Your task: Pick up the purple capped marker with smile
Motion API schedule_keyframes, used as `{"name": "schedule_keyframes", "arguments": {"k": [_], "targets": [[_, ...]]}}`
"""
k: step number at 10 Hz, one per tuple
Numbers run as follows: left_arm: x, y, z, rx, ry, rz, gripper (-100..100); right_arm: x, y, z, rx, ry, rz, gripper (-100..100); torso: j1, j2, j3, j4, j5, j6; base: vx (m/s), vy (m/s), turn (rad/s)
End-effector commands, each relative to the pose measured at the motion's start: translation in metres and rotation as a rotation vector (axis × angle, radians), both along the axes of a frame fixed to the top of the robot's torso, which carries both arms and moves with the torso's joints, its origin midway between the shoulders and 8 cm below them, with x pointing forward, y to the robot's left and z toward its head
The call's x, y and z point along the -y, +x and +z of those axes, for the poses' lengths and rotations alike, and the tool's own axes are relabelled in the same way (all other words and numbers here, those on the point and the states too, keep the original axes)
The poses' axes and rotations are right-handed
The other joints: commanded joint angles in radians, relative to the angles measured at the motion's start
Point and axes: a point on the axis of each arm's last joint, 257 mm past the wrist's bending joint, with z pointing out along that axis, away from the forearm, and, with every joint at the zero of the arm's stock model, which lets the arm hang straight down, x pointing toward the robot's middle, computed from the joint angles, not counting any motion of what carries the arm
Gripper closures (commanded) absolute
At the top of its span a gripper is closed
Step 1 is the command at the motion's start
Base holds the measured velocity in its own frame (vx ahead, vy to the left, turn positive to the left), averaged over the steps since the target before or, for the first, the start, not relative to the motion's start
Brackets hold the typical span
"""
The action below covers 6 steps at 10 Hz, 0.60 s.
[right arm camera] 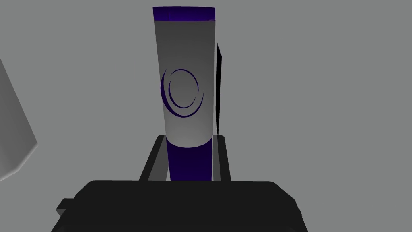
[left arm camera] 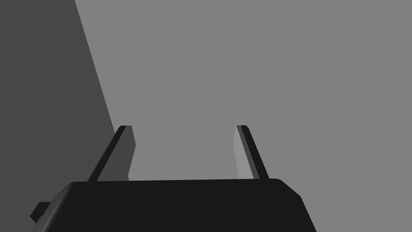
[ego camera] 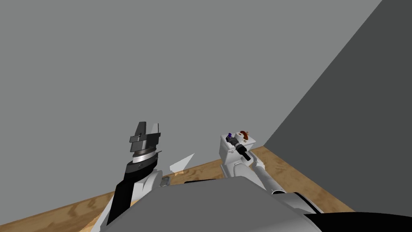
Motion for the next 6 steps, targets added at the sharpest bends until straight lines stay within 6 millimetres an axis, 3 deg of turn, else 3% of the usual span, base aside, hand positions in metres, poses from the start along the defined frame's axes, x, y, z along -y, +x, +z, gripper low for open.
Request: {"name": "schedule_keyframes", "arguments": {"k": [1, 4, 5, 6], "targets": [[0.0, 0.0, 0.0, 0.0, 0.0, 0.0, 0, -0.002, -0.014, -0.011, -0.027, 0.005, -0.008, 100, 0.0, 0.0, 0.0, 0.0, 0.0, 0.0, 0.065, -0.032, -0.066], [0.0, 0.0, 0.0, 0.0, 0.0, 0.0, 0, -0.014, -0.019, 0.007, 0.014, 0.001, 0.02, 100, -0.001, -0.004, -0.003, -0.001, -0.001, 0.001, 0.055, -0.006, -0.018], [0.0, 0.0, 0.0, 0.0, 0.0, 0.0, 0, -0.013, -0.034, -0.008, -0.025, 0.007, 0.001, 100, 0.0, -0.002, -0.001, 0.0, 0.0, 0.0, 0.084, -0.006, -0.059], [0.0, 0.0, 0.0, 0.0, 0.0, 0.0, 0, -0.014, -0.04, -0.008, -0.025, 0.006, 0.004, 100, -0.001, -0.004, -0.003, -0.001, 0.0, 0.001, 0.089, -0.008, -0.045]]}}
